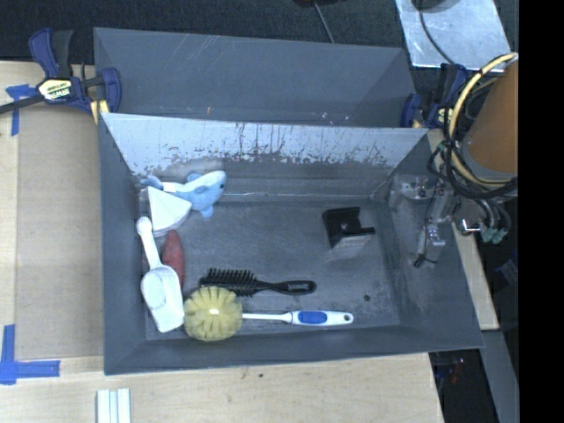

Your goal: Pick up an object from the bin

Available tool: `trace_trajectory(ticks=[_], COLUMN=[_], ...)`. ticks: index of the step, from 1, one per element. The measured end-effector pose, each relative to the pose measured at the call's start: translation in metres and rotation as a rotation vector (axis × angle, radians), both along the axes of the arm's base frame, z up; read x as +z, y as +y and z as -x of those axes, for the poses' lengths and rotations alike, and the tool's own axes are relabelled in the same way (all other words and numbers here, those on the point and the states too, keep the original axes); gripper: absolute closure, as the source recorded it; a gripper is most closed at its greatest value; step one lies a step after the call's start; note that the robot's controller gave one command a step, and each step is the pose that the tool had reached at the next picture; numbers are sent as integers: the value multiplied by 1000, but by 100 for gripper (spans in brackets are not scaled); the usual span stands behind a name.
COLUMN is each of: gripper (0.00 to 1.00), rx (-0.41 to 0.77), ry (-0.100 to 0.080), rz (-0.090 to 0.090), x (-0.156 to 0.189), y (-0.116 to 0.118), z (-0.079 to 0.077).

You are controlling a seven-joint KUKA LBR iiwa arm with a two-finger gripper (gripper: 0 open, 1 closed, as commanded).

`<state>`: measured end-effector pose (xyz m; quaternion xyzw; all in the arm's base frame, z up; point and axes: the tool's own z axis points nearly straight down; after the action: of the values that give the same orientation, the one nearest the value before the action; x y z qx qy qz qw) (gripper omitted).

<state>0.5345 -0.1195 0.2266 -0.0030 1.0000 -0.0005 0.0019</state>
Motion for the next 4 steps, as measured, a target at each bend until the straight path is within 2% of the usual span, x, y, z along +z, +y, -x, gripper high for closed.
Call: trace_trajectory(ticks=[2,3,4], gripper=[0,0,0], rx=[16,176,170], ry=[-3,-3,-2], rz=[1,1,1], x=[-6,-11,-80], y=[0,31,29], z=[0,35,22])
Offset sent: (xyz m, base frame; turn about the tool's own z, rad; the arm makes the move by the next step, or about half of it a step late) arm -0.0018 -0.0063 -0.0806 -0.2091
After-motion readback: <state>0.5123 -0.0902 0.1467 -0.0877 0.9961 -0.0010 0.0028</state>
